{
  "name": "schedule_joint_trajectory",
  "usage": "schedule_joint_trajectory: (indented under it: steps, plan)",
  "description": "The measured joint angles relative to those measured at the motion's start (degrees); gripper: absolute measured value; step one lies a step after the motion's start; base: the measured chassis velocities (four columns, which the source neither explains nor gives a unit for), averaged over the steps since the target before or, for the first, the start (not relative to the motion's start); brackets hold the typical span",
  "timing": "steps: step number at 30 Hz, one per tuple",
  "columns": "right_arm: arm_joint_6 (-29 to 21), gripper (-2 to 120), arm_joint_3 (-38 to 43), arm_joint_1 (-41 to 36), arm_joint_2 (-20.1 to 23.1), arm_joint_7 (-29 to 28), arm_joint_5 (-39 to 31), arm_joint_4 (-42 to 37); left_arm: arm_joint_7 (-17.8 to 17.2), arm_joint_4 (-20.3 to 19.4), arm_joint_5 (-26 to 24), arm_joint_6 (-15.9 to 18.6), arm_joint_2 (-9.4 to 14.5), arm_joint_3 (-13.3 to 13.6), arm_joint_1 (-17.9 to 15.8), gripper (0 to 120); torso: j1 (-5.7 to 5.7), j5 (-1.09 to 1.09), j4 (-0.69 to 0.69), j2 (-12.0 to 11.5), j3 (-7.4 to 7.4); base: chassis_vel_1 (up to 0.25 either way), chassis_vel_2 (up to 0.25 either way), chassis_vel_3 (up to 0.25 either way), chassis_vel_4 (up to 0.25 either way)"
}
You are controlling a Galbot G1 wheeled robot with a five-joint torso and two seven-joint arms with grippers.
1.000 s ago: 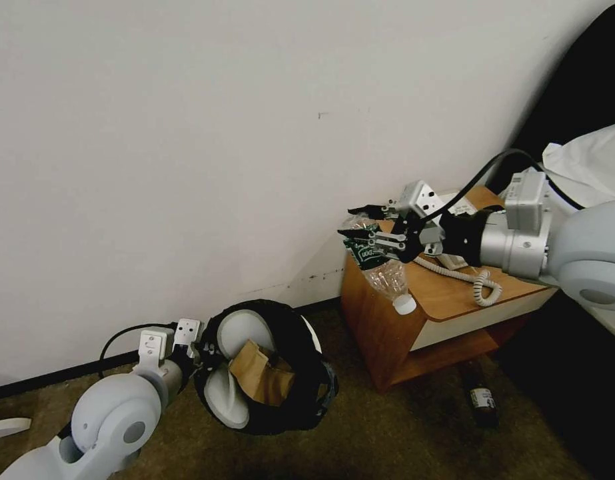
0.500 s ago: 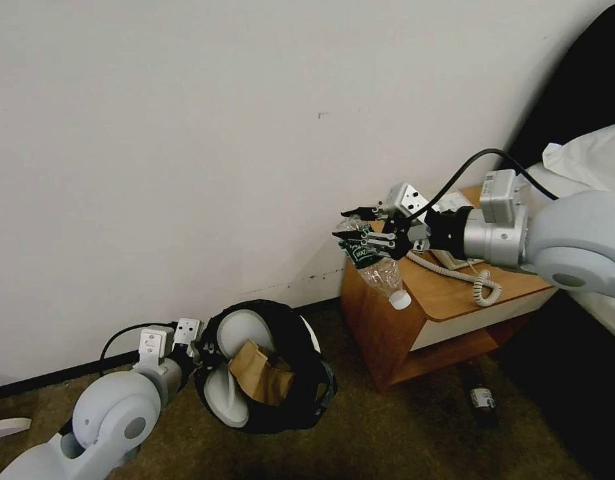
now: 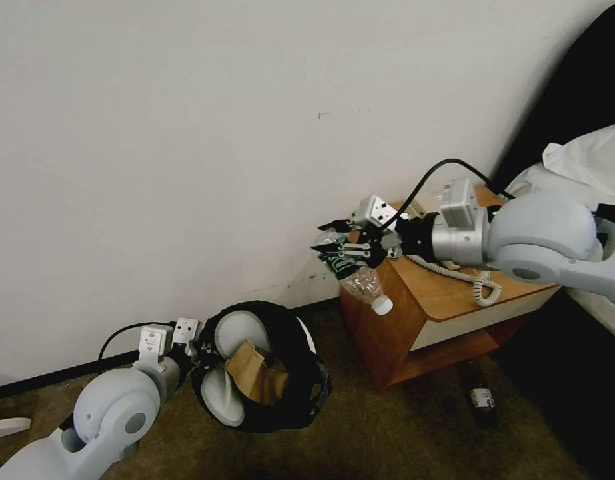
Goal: Pick up the trash bin, then pick up the garbage from the floor and place it into the trash bin.
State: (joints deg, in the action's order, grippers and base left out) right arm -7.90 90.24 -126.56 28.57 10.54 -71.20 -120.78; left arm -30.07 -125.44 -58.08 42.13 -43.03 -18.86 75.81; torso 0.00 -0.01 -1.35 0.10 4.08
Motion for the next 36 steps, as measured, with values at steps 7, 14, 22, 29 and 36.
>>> schedule_joint_trajectory:
  steps: [7,14,22,29,36]
  plan:
    - [0.2,32,0.6,-0.8,3.1,0.0,-0.7,0.8,-0.2,0.0,0.1,0.0,0.7,-0.1,0.4,0,0.0,-0.01,0.0,0.0,0.0,0.0,0.0,0.0,0.0]
    - [0.6,32,1.0,-1.8,7.3,0.1,-1.0,3.2,0.5,0.6,0.8,0.0,0.4,0.2,-0.3,0,0.0,0.0,-0.01,0.0,0.0,0.0,0.0,0.0,0.0]
    - [1.3,32,2.0,-4.1,11.6,0.3,-0.7,5.9,1.6,0.4,2.2,0.0,1.0,0.5,0.4,0,0.0,0.0,0.01,0.0,0.0,0.0,0.0,0.0,0.0]
    - [1.5,32,2.7,-5.9,14.8,0.3,-0.4,7.7,2.4,0.3,4.4,0.0,2.2,1.3,0.5,0,0.0,0.0,0.0,0.0,-0.01,0.0,0.0,0.0,0.0]
    - [1.5,32,4.3,-7.9,18.3,0.7,-0.4,9.9,2.9,1.0,5.9,0.0,2.8,1.8,0.5,0,0.0,0.0,0.0,0.0,-0.01,0.0,0.0,0.0,0.0]
